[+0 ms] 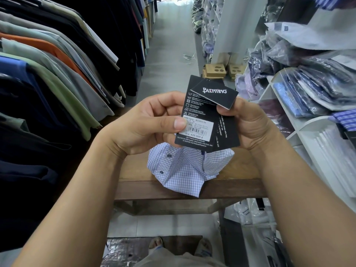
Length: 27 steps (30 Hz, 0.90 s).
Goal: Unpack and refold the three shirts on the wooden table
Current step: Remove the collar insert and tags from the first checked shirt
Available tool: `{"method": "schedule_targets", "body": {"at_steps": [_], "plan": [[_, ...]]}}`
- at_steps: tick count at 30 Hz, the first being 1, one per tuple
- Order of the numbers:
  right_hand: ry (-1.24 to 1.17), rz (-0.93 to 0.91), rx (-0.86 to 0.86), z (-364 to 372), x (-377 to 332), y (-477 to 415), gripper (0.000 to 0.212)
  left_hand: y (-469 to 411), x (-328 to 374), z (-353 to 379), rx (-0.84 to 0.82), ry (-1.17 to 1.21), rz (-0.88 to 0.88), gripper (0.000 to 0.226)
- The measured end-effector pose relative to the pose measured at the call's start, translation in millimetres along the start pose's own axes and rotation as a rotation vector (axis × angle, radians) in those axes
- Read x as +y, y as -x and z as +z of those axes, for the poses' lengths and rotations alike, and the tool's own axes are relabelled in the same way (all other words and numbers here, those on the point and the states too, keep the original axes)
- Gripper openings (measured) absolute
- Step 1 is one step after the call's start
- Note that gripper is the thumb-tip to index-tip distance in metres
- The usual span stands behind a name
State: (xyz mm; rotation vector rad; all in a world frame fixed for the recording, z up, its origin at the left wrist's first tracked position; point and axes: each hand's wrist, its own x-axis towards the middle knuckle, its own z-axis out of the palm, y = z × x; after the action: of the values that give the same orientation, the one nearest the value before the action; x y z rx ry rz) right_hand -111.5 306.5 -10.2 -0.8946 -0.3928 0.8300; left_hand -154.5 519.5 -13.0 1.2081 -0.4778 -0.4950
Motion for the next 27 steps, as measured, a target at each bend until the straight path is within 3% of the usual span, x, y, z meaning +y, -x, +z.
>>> {"method": "schedule_targets", "body": {"at_steps": [7, 10, 13, 17, 21, 23, 27], "plan": [[0.005, 0.005, -0.052, 0.7, 1.6, 1.7, 0.083, -0.4, 0.9, 2.2, -0.018, 0.013, 0.003, 0.04], [-0.033, -0.002, -0.081, 1.5, 1.9, 0.5, 0.091, -0.7, 0.9, 2.0, -0.033, 0.031, 0.002, 0.038], [-0.038, 0.006, -0.092, 0.9, 2.7, 0.6, 0.086, -1.1, 0.2, 0.5, -0.031, 0.021, -0.001, 0.04], [-0.052, 0.05, -0.093, -0.5, 3.4, -5.6, 0.107, -2.6, -0.5, -1.3, -0.03, 0.012, -0.005, 0.041], [-0.082, 0.058, -0.099, -1.1, 3.6, -7.0, 0.109, -3.9, -0.5, -2.6, -0.035, 0.003, -0.011, 0.04], [-0.086, 0.032, -0.125, -2.7, 4.2, -4.3, 0.101, -4.6, -1.0, -2.8, -0.041, 0.016, -0.011, 0.04], [-0.065, -0.019, -0.161, -6.4, 5.1, 0.4, 0.057, -5.3, -2.6, -4.1, -0.055, 0.044, -0.005, 0.04]]}}
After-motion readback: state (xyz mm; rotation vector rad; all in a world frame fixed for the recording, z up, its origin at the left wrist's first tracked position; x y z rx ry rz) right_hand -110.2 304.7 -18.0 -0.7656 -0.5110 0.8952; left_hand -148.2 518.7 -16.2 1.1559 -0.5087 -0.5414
